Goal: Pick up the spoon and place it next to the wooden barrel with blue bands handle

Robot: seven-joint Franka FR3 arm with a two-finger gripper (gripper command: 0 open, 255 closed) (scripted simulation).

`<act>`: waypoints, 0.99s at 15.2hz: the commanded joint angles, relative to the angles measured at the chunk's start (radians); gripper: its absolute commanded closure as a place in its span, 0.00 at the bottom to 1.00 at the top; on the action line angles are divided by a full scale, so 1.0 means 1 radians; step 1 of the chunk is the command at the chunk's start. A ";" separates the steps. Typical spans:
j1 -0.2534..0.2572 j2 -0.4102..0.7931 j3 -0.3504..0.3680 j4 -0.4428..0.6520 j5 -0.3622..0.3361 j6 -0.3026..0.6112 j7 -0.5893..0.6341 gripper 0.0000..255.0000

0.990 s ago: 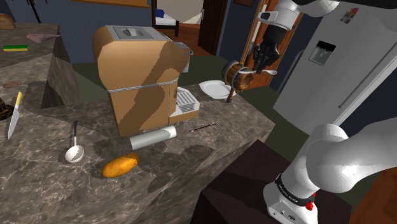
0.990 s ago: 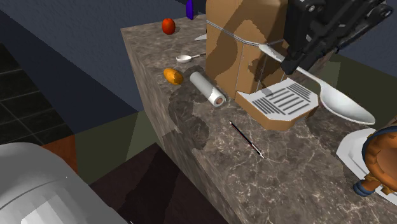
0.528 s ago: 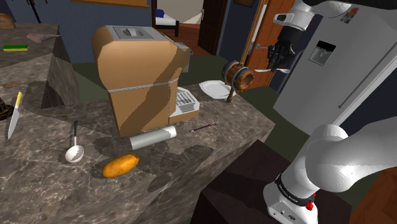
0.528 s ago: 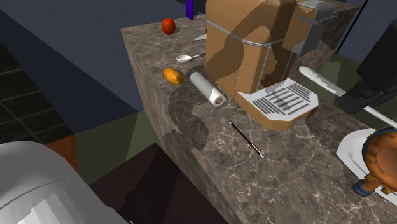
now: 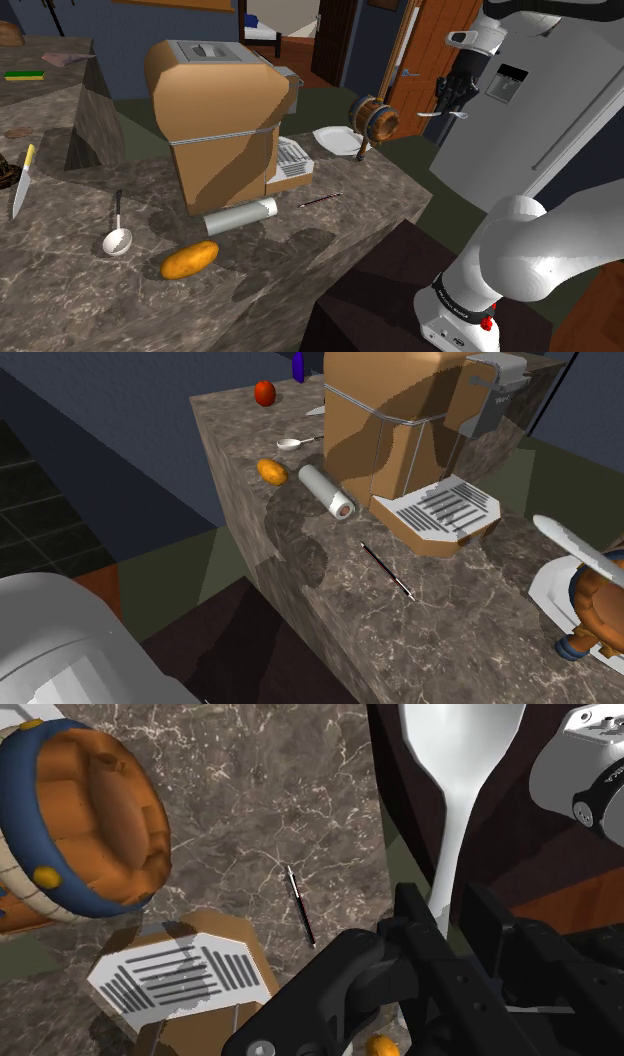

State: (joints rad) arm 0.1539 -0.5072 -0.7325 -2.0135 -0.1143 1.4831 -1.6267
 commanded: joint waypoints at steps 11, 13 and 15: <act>-0.015 -0.012 -0.032 -0.163 -0.026 0.153 -0.019 1.00; -0.017 -0.011 -0.039 -0.188 -0.029 0.179 -0.023 1.00; -0.017 -0.009 -0.046 -0.212 -0.032 0.205 -0.026 1.00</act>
State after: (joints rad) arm 0.1355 -0.5197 -0.7737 -2.2153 -0.1456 1.6740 -1.6504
